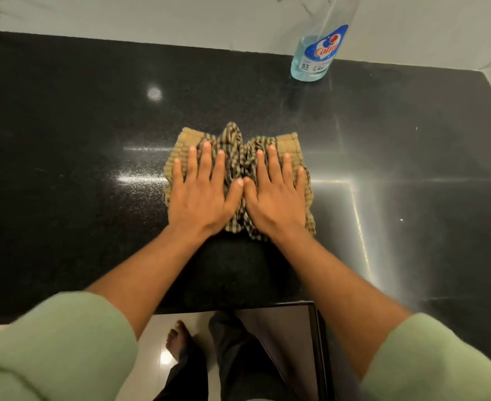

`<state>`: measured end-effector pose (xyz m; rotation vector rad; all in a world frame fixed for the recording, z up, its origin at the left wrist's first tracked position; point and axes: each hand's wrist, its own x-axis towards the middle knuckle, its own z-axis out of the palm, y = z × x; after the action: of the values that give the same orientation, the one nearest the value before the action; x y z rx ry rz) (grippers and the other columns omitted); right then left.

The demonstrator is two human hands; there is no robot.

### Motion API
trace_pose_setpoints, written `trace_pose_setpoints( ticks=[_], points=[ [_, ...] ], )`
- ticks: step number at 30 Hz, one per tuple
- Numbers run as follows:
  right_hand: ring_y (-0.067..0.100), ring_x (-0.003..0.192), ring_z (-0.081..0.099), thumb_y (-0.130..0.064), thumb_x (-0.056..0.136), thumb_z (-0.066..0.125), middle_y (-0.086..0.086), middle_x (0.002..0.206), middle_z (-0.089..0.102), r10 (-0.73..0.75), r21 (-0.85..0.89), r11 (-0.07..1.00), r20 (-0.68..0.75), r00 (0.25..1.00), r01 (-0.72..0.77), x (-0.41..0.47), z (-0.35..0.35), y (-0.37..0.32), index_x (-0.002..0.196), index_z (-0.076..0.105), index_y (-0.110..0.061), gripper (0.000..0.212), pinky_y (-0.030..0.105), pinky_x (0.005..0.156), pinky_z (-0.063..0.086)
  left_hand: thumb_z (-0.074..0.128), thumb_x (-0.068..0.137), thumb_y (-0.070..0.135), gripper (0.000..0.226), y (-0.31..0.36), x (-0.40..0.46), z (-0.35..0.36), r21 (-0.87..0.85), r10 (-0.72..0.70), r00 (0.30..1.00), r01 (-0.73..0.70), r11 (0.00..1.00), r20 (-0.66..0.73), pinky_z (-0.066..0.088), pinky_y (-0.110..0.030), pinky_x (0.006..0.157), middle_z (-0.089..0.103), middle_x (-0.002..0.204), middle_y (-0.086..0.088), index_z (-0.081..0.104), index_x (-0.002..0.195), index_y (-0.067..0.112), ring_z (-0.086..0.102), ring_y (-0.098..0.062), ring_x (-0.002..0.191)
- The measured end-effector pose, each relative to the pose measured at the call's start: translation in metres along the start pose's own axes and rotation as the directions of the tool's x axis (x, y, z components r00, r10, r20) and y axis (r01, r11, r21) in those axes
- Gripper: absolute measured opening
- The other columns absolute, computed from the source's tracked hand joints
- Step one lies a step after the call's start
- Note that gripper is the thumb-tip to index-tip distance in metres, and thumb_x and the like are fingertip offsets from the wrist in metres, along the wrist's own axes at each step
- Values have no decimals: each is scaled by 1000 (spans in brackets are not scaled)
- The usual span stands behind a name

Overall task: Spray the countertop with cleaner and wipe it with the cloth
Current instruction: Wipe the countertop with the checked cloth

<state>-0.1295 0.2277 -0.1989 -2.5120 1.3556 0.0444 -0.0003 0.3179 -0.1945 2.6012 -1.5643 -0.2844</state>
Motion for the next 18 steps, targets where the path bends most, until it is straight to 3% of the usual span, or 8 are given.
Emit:
trace_pose_setpoints(
  ticks=[10, 15, 18],
  points=[
    [28, 158, -4, -54, 103, 19, 2, 172, 0, -30, -47, 998, 7, 1000, 30, 114, -18, -25, 164, 6, -24, 69, 52, 126, -4, 7, 103, 47, 68, -22, 105, -16, -27, -21, 1000, 21, 999, -1, 2, -53, 128, 4, 173, -8, 10, 165, 19, 2, -27, 160],
    [29, 158, -5, -56, 103, 18, 4, 172, -4, -24, -85, 996, 8, 1000, 25, 118, -18, -41, 163, 6, -19, 72, 53, 126, -3, 10, 104, 45, 65, -31, 95, -23, -43, -54, 998, 53, 998, -31, 4, -49, 129, 8, 173, -5, 14, 164, 20, 6, -24, 159],
    [29, 158, -7, -56, 103, 18, 3, 172, -5, -112, -90, 989, 27, 993, 114, 111, -8, -77, 163, 5, -20, 72, 52, 126, -5, 9, 104, 44, 64, -63, 75, -24, -35, -133, 990, 131, 991, -40, 5, -49, 129, 8, 173, -4, 15, 164, 21, 7, -23, 159]
  ],
)
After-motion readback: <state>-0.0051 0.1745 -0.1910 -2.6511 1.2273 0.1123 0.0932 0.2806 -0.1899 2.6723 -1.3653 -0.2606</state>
